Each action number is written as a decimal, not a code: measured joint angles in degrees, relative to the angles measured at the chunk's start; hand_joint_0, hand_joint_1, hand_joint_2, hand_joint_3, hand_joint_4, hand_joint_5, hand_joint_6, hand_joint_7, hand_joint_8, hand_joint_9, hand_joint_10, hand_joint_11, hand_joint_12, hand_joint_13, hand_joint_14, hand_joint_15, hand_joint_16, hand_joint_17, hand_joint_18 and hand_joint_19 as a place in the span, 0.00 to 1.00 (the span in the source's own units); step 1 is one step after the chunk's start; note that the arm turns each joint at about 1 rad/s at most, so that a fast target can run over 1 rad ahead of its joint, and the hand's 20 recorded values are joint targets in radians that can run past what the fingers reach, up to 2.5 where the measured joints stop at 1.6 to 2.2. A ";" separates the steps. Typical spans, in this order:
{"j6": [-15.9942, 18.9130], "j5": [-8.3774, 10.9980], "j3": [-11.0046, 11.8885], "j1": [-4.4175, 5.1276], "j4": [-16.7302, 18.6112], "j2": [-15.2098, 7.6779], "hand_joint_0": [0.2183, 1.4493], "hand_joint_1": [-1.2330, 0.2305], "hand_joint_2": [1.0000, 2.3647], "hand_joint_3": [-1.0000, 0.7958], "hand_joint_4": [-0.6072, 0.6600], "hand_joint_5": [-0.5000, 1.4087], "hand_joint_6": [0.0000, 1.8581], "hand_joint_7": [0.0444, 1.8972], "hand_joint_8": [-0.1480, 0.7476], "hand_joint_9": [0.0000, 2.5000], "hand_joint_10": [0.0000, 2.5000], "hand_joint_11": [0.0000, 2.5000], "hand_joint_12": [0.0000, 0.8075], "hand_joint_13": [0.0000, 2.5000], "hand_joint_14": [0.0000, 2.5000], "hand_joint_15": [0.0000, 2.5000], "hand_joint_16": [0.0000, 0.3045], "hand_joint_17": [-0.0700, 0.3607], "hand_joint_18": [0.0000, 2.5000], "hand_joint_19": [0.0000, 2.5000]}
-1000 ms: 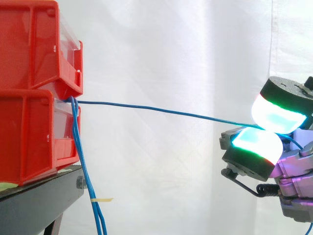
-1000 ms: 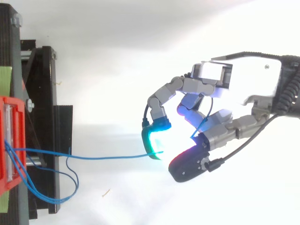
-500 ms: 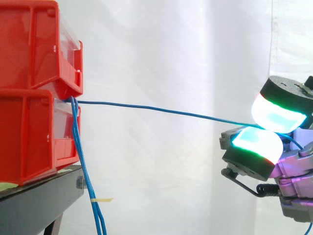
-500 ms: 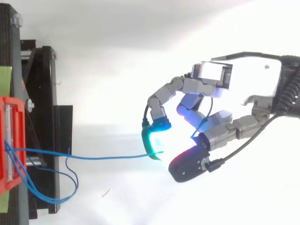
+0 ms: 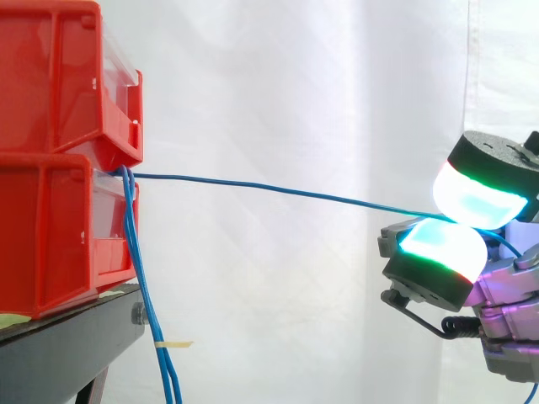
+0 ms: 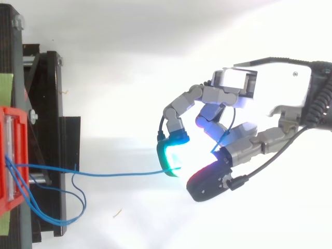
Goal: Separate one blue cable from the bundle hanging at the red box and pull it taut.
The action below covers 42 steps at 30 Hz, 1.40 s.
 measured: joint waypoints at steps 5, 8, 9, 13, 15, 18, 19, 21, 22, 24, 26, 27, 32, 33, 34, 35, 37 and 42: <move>0.00 0.00 0.00 0.00 0.00 0.00 0.32 0.32 0.00 0.55 0.45 0.21 0.50 0.61 0.62 0.41 0.68 0.45 0.52 0.52 0.47 0.55 0.20 0.47 0.56 0.42; 0.00 0.00 0.00 0.00 0.00 0.00 0.32 0.31 0.00 0.55 0.45 0.21 0.50 0.61 0.61 0.41 0.68 0.45 0.53 0.52 0.47 0.55 0.20 0.47 0.56 0.42; 0.00 0.00 0.00 0.01 0.00 0.00 0.32 0.31 0.00 0.55 0.45 0.21 0.50 0.61 0.61 0.41 0.68 0.45 0.52 0.52 0.47 0.55 0.20 0.47 0.56 0.42; 0.00 0.00 0.00 0.01 0.00 0.00 0.32 0.31 0.00 0.55 0.45 0.21 0.50 0.61 0.61 0.41 0.68 0.45 0.52 0.52 0.47 0.55 0.20 0.48 0.56 0.42; 0.00 0.00 0.00 0.01 0.00 0.00 0.32 0.31 0.00 0.55 0.45 0.21 0.50 0.61 0.61 0.41 0.68 0.46 0.52 0.52 0.47 0.55 0.20 0.48 0.56 0.42; 0.00 0.00 0.00 0.00 0.00 -0.01 0.32 0.32 0.00 0.55 0.45 0.21 0.50 0.61 0.61 0.41 0.68 0.45 0.51 0.52 0.47 0.55 0.20 0.47 0.56 0.42; 0.00 0.00 0.00 0.00 0.00 -0.01 0.32 0.32 0.00 0.55 0.45 0.21 0.50 0.61 0.62 0.41 0.68 0.46 0.52 0.52 0.47 0.55 0.19 0.47 0.56 0.42; 0.00 0.00 0.00 0.00 0.00 0.00 0.32 0.32 0.00 0.55 0.45 0.21 0.50 0.61 0.61 0.41 0.68 0.46 0.51 0.52 0.46 0.55 0.20 0.47 0.56 0.42; 0.00 0.00 0.00 0.00 0.00 0.00 0.32 0.32 0.00 0.55 0.45 0.21 0.50 0.61 0.61 0.41 0.68 0.45 0.52 0.52 0.46 0.56 0.20 0.47 0.56 0.42; 0.00 0.00 0.00 0.00 0.00 0.00 0.32 0.32 0.00 0.55 0.45 0.21 0.50 0.60 0.62 0.41 0.68 0.45 0.52 0.52 0.46 0.56 0.20 0.47 0.56 0.42; 0.00 0.00 0.00 0.00 0.00 0.00 0.32 0.31 0.00 0.55 0.45 0.21 0.50 0.61 0.60 0.41 0.68 0.45 0.51 0.52 0.46 0.55 0.19 0.47 0.56 0.42; 0.00 0.00 0.00 0.00 0.00 0.00 0.32 0.32 0.00 0.55 0.45 0.21 0.50 0.61 0.61 0.41 0.68 0.45 0.52 0.52 0.46 0.56 0.20 0.47 0.56 0.42; 0.00 0.00 0.00 0.00 0.00 0.00 0.32 0.32 0.00 0.55 0.45 0.21 0.50 0.61 0.61 0.41 0.69 0.45 0.52 0.52 0.46 0.56 0.19 0.47 0.56 0.42; 0.00 0.00 0.00 0.00 0.00 0.00 0.32 0.32 0.00 0.55 0.45 0.21 0.50 0.61 0.61 0.41 0.69 0.45 0.52 0.52 0.46 0.55 0.19 0.47 0.56 0.42; 0.00 0.00 0.00 0.00 0.00 0.00 0.32 0.31 0.00 0.55 0.45 0.21 0.50 0.61 0.61 0.41 0.69 0.44 0.51 0.52 0.46 0.55 0.19 0.47 0.56 0.42; 0.00 0.00 0.00 0.00 0.00 0.00 0.32 0.32 0.00 0.55 0.45 0.21 0.50 0.61 0.61 0.41 0.69 0.44 0.52 0.52 0.46 0.56 0.19 0.47 0.56 0.42; 0.00 0.00 0.00 0.00 0.00 0.01 0.32 0.31 0.00 0.55 0.45 0.21 0.50 0.61 0.61 0.41 0.69 0.44 0.52 0.52 0.46 0.56 0.19 0.47 0.56 0.42; 0.00 0.00 0.00 0.00 0.00 0.00 0.32 0.31 0.00 0.55 0.45 0.21 0.50 0.61 0.60 0.41 0.69 0.44 0.51 0.52 0.47 0.55 0.19 0.47 0.55 0.42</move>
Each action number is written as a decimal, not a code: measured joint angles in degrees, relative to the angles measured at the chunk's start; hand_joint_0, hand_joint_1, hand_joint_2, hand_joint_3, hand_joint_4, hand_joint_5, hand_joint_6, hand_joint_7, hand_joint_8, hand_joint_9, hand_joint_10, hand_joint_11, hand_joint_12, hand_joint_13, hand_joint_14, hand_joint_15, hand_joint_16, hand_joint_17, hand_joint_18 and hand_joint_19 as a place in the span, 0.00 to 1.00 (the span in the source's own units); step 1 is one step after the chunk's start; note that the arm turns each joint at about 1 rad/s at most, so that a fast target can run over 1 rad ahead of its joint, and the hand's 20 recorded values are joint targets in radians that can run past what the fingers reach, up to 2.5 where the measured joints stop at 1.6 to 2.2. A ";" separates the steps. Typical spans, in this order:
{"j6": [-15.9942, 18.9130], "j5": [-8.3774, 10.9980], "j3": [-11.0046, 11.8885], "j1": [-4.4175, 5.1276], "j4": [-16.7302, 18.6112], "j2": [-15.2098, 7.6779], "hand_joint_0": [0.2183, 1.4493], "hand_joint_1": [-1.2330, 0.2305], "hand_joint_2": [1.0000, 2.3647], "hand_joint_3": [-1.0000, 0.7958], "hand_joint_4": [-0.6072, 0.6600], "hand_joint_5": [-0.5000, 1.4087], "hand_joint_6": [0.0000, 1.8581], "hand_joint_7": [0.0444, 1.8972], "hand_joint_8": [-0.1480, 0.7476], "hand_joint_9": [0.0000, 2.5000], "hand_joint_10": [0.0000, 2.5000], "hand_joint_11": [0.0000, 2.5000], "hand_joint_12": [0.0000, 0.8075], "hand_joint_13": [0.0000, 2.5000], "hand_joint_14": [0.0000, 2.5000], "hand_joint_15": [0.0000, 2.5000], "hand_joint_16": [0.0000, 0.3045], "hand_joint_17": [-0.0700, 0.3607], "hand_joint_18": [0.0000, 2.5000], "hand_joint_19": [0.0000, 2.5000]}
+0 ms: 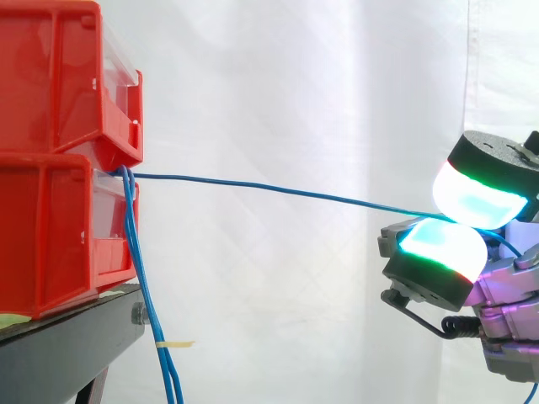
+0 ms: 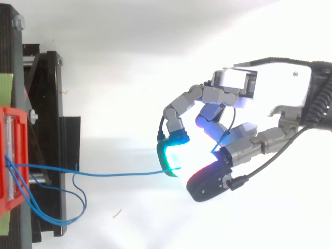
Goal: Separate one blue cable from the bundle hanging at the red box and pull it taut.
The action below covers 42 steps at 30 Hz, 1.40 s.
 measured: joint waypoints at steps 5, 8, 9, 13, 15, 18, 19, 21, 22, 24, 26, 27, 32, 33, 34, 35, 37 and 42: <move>0.00 0.00 0.00 0.00 0.00 0.00 0.32 0.31 0.00 0.55 0.44 0.21 0.50 0.60 0.59 0.41 0.69 0.45 0.50 0.51 0.47 0.56 0.19 0.47 0.55 0.43; 0.00 0.00 0.00 0.00 0.00 0.00 0.32 0.31 0.00 0.55 0.45 0.21 0.50 0.61 0.59 0.41 0.69 0.44 0.50 0.51 0.46 0.56 0.19 0.47 0.55 0.42; 0.00 0.00 0.00 0.00 0.00 0.00 0.32 0.31 0.00 0.55 0.45 0.21 0.50 0.61 0.60 0.41 0.69 0.44 0.50 0.51 0.46 0.56 0.19 0.46 0.55 0.43; 0.00 0.00 0.00 0.00 0.00 0.00 0.32 0.31 0.00 0.55 0.45 0.21 0.50 0.61 0.60 0.41 0.69 0.44 0.50 0.52 0.46 0.56 0.19 0.46 0.55 0.43; 0.00 0.00 0.00 0.00 0.00 0.00 0.32 0.31 0.00 0.55 0.45 0.21 0.50 0.61 0.60 0.40 0.69 0.45 0.50 0.52 0.46 0.56 0.19 0.46 0.55 0.43; 0.00 0.00 0.00 0.00 0.00 0.00 0.32 0.31 0.00 0.55 0.45 0.21 0.50 0.60 0.60 0.41 0.69 0.44 0.50 0.51 0.46 0.56 0.19 0.46 0.55 0.42; 0.00 0.00 0.00 0.00 0.00 0.00 0.32 0.31 0.00 0.55 0.45 0.21 0.50 0.60 0.60 0.40 0.69 0.44 0.50 0.52 0.46 0.56 0.19 0.47 0.55 0.42; 0.00 0.00 0.00 0.00 0.00 0.00 0.32 0.32 0.00 0.55 0.45 0.21 0.50 0.60 0.60 0.40 0.69 0.44 0.50 0.52 0.46 0.56 0.19 0.47 0.55 0.42; 0.00 0.00 0.00 0.00 0.00 0.00 0.32 0.32 0.00 0.55 0.45 0.21 0.50 0.61 0.61 0.40 0.69 0.45 0.51 0.52 0.46 0.56 0.19 0.47 0.55 0.42; 0.00 0.00 0.00 0.00 0.00 0.00 0.32 0.32 0.00 0.55 0.45 0.21 0.50 0.60 0.61 0.40 0.69 0.45 0.51 0.51 0.46 0.56 0.19 0.46 0.55 0.42; 0.00 0.00 0.00 0.00 0.00 -0.01 0.32 0.32 0.00 0.55 0.45 0.21 0.50 0.60 0.60 0.41 0.69 0.44 0.51 0.52 0.46 0.55 0.19 0.46 0.55 0.43; 0.00 0.00 0.00 0.00 0.00 0.00 0.32 0.32 0.00 0.55 0.45 0.21 0.50 0.60 0.60 0.40 0.69 0.45 0.50 0.52 0.46 0.56 0.19 0.46 0.55 0.42; 0.00 0.00 0.00 0.00 0.00 0.00 0.32 0.32 0.00 0.55 0.45 0.21 0.50 0.60 0.61 0.41 0.69 0.44 0.50 0.52 0.46 0.55 0.19 0.47 0.55 0.42; 0.00 0.00 0.00 0.00 0.00 0.00 0.32 0.32 0.00 0.55 0.45 0.21 0.50 0.60 0.61 0.41 0.69 0.45 0.51 0.52 0.46 0.55 0.19 0.47 0.55 0.42; 0.00 0.00 0.00 -0.01 0.00 0.00 0.32 0.32 0.00 0.55 0.45 0.21 0.50 0.60 0.61 0.41 0.69 0.44 0.50 0.52 0.46 0.56 0.19 0.47 0.55 0.42; 0.00 0.00 0.00 -0.01 0.00 0.00 0.32 0.32 0.00 0.55 0.45 0.21 0.50 0.60 0.60 0.41 0.69 0.44 0.51 0.52 0.46 0.55 0.19 0.47 0.55 0.42; 0.00 0.00 0.00 -0.01 -0.01 0.00 0.32 0.32 0.00 0.55 0.45 0.21 0.50 0.60 0.61 0.41 0.69 0.44 0.51 0.52 0.46 0.55 0.19 0.47 0.55 0.42; 0.00 0.00 0.00 0.00 -0.01 0.00 0.32 0.32 0.00 0.55 0.45 0.21 0.50 0.60 0.60 0.41 0.69 0.45 0.51 0.52 0.46 0.56 0.19 0.46 0.55 0.42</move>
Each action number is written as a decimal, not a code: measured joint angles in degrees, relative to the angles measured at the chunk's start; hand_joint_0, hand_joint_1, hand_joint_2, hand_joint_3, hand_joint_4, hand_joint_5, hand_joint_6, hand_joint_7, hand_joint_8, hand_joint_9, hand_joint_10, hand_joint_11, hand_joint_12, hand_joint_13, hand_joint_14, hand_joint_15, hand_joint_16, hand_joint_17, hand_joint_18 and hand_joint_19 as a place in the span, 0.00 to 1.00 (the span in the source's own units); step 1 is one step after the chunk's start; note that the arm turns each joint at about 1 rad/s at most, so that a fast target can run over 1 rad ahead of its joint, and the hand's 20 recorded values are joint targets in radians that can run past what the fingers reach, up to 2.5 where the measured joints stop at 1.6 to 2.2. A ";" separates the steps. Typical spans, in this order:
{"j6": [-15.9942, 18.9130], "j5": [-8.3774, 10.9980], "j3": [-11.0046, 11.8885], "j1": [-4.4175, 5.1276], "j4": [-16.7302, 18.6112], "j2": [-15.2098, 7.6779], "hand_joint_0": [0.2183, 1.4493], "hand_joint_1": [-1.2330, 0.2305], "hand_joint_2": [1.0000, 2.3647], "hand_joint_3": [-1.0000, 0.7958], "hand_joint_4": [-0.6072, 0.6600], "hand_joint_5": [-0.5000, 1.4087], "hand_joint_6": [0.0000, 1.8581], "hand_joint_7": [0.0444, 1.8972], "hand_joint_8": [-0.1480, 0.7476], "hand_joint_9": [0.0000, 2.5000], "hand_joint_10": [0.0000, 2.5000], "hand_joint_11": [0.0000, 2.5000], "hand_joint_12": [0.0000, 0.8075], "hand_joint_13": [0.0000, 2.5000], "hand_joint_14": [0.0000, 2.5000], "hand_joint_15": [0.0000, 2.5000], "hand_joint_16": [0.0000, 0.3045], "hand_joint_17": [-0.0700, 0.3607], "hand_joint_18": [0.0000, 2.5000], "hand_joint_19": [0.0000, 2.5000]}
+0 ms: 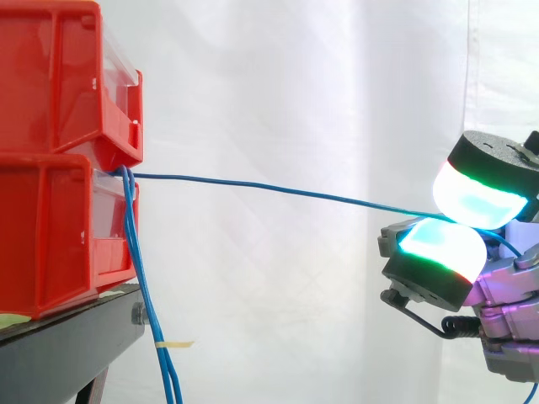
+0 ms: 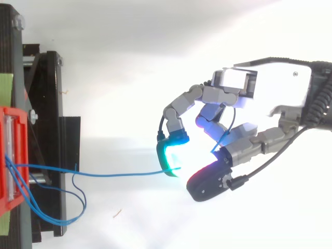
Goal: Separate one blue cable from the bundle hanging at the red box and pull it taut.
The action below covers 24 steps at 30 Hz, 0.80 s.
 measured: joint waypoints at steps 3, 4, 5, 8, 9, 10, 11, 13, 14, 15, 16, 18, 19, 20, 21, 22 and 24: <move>0.00 0.00 0.00 0.00 0.00 0.00 0.32 0.32 0.00 0.55 0.45 0.21 0.50 0.60 0.61 0.41 0.69 0.44 0.51 0.52 0.46 0.55 0.19 0.47 0.55 0.42; 0.00 0.00 0.00 0.00 0.00 -0.01 0.32 0.32 0.00 0.55 0.45 0.21 0.50 0.60 0.61 0.41 0.69 0.44 0.51 0.52 0.46 0.56 0.19 0.47 0.55 0.42; 0.00 0.00 0.00 0.00 0.01 0.00 0.32 0.32 0.00 0.55 0.45 0.21 0.50 0.61 0.60 0.41 0.69 0.45 0.51 0.52 0.46 0.55 0.19 0.47 0.55 0.42; 0.00 0.00 0.00 0.00 0.00 -0.02 0.32 0.31 0.00 0.55 0.45 0.21 0.50 0.60 0.60 0.41 0.69 0.44 0.51 0.52 0.46 0.56 0.19 0.47 0.55 0.42; 0.00 0.00 0.00 0.00 0.01 -0.01 0.32 0.31 0.00 0.55 0.45 0.21 0.50 0.60 0.61 0.41 0.69 0.44 0.51 0.52 0.46 0.56 0.19 0.47 0.55 0.42; 0.00 0.00 0.00 0.00 0.01 -0.01 0.32 0.32 0.00 0.55 0.45 0.21 0.50 0.61 0.61 0.41 0.69 0.45 0.51 0.52 0.46 0.55 0.19 0.46 0.55 0.42; 0.00 0.00 0.00 0.00 0.01 -0.01 0.32 0.31 0.00 0.55 0.45 0.21 0.50 0.60 0.60 0.41 0.69 0.45 0.51 0.52 0.46 0.56 0.19 0.47 0.55 0.42; 0.00 0.00 0.00 0.00 0.01 -0.01 0.32 0.31 0.00 0.55 0.45 0.21 0.50 0.60 0.60 0.41 0.69 0.44 0.51 0.52 0.46 0.56 0.19 0.47 0.55 0.42; 0.00 0.00 0.00 0.00 0.01 -0.02 0.32 0.31 0.00 0.55 0.45 0.21 0.50 0.60 0.60 0.40 0.69 0.44 0.51 0.52 0.46 0.56 0.19 0.47 0.55 0.42; 0.00 0.00 0.00 0.00 0.01 -0.02 0.32 0.31 0.00 0.55 0.45 0.21 0.50 0.60 0.60 0.40 0.69 0.44 0.50 0.52 0.46 0.56 0.19 0.46 0.55 0.42; 0.00 0.00 0.00 0.00 0.01 -0.01 0.32 0.31 0.00 0.55 0.45 0.21 0.50 0.60 0.60 0.41 0.69 0.44 0.51 0.52 0.46 0.55 0.19 0.46 0.55 0.42; 0.00 0.00 0.00 0.00 0.00 -0.01 0.32 0.31 0.00 0.55 0.45 0.21 0.50 0.60 0.60 0.40 0.69 0.44 0.50 0.52 0.46 0.55 0.19 0.47 0.55 0.42; 0.00 0.00 0.00 0.00 0.00 -0.01 0.32 0.31 0.00 0.55 0.45 0.21 0.50 0.60 0.59 0.40 0.69 0.44 0.51 0.52 0.46 0.55 0.19 0.47 0.55 0.42; 0.00 0.00 0.00 0.00 0.00 -0.01 0.32 0.31 0.00 0.55 0.45 0.21 0.50 0.60 0.60 0.40 0.69 0.44 0.50 0.52 0.46 0.56 0.19 0.47 0.55 0.42; 0.00 0.00 0.00 0.00 0.00 -0.01 0.32 0.31 0.00 0.55 0.45 0.21 0.50 0.60 0.60 0.40 0.69 0.44 0.50 0.52 0.46 0.56 0.19 0.47 0.55 0.42; 0.00 0.00 0.00 0.00 0.00 -0.02 0.32 0.31 0.00 0.55 0.45 0.21 0.50 0.60 0.60 0.40 0.70 0.44 0.50 0.52 0.46 0.56 0.19 0.47 0.55 0.42; 0.00 0.00 0.00 0.00 0.00 -0.01 0.32 0.31 0.00 0.55 0.45 0.21 0.50 0.60 0.60 0.40 0.69 0.44 0.51 0.52 0.46 0.56 0.19 0.46 0.55 0.42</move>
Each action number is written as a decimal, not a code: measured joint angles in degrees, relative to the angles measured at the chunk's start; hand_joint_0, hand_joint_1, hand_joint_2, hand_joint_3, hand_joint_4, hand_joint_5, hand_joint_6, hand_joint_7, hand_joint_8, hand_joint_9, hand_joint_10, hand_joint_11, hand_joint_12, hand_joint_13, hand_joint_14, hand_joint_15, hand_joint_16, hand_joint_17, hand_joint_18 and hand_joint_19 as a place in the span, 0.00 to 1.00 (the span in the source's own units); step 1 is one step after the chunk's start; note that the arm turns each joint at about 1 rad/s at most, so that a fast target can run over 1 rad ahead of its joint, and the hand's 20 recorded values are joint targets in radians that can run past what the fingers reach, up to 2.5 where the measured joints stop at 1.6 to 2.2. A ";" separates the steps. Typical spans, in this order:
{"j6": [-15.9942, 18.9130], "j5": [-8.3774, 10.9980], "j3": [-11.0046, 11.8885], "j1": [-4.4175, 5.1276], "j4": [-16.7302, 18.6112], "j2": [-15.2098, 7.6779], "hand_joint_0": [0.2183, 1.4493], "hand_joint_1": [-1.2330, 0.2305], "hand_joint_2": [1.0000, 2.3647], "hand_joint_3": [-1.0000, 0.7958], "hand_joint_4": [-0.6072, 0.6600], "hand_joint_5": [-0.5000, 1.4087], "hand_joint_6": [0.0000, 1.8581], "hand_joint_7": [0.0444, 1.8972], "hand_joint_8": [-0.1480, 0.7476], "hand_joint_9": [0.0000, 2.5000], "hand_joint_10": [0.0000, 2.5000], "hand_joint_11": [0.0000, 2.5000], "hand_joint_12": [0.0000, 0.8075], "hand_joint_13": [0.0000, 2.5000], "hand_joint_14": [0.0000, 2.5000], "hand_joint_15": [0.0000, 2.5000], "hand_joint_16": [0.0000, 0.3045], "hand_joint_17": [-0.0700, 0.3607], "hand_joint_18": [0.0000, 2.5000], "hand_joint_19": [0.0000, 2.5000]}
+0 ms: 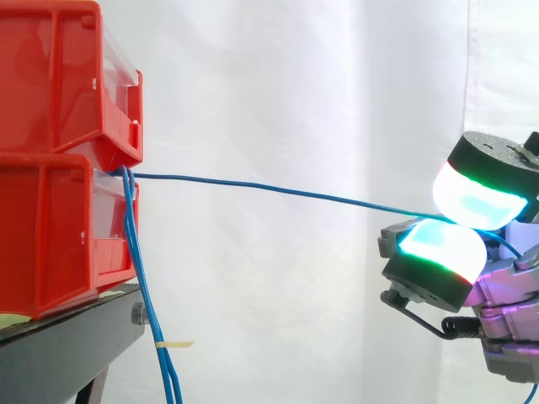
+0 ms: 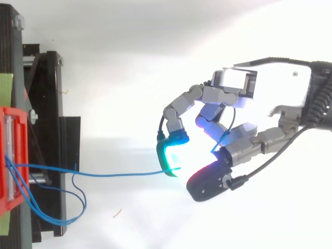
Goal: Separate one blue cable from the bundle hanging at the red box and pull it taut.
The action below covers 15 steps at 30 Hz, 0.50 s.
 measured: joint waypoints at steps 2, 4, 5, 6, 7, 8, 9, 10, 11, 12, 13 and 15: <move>0.00 0.00 0.00 0.00 0.00 0.00 0.32 0.31 0.00 0.55 0.45 0.21 0.50 0.60 0.60 0.40 0.70 0.44 0.50 0.52 0.46 0.56 0.19 0.46 0.55 0.42; 0.00 0.00 0.00 0.00 0.00 0.01 0.32 0.31 0.00 0.55 0.45 0.21 0.50 0.60 0.60 0.40 0.70 0.44 0.51 0.52 0.46 0.56 0.19 0.46 0.55 0.42; 0.00 0.00 0.00 0.00 0.01 0.01 0.32 0.31 0.00 0.55 0.45 0.21 0.50 0.60 0.60 0.41 0.70 0.44 0.50 0.52 0.46 0.55 0.19 0.46 0.55 0.42; 0.00 0.00 0.00 0.00 0.01 0.01 0.32 0.31 0.00 0.55 0.45 0.21 0.50 0.60 0.61 0.41 0.70 0.44 0.52 0.52 0.46 0.56 0.19 0.47 0.55 0.42; 0.00 0.00 0.00 0.00 0.01 0.00 0.32 0.31 0.00 0.55 0.45 0.21 0.50 0.60 0.61 0.41 0.70 0.44 0.51 0.52 0.46 0.55 0.19 0.47 0.55 0.42; 0.00 0.00 0.00 0.00 0.01 -0.01 0.32 0.31 0.00 0.55 0.45 0.21 0.50 0.60 0.61 0.41 0.70 0.44 0.51 0.52 0.46 0.56 0.19 0.47 0.55 0.42; 0.00 0.00 0.00 0.00 0.01 -0.01 0.32 0.31 0.00 0.55 0.45 0.21 0.50 0.60 0.60 0.41 0.70 0.44 0.51 0.52 0.46 0.55 0.19 0.47 0.55 0.42; 0.00 0.00 0.00 0.00 0.01 0.00 0.32 0.31 0.00 0.55 0.45 0.21 0.50 0.60 0.60 0.41 0.70 0.44 0.50 0.52 0.46 0.55 0.19 0.47 0.55 0.42; 0.00 0.00 0.00 0.00 0.01 0.00 0.32 0.31 0.00 0.55 0.45 0.21 0.50 0.60 0.60 0.41 0.70 0.44 0.51 0.52 0.46 0.56 0.19 0.47 0.55 0.42; 0.00 0.00 0.00 0.00 0.01 0.00 0.32 0.31 0.00 0.55 0.45 0.21 0.50 0.60 0.60 0.40 0.70 0.44 0.51 0.52 0.46 0.56 0.19 0.46 0.55 0.42; 0.00 0.00 0.00 0.00 0.01 0.00 0.32 0.31 0.00 0.55 0.45 0.21 0.50 0.60 0.60 0.40 0.69 0.44 0.51 0.52 0.46 0.56 0.19 0.47 0.55 0.42; 0.00 0.00 0.00 0.00 0.01 0.01 0.32 0.31 0.00 0.55 0.45 0.21 0.50 0.60 0.60 0.40 0.69 0.44 0.50 0.52 0.46 0.56 0.19 0.47 0.55 0.42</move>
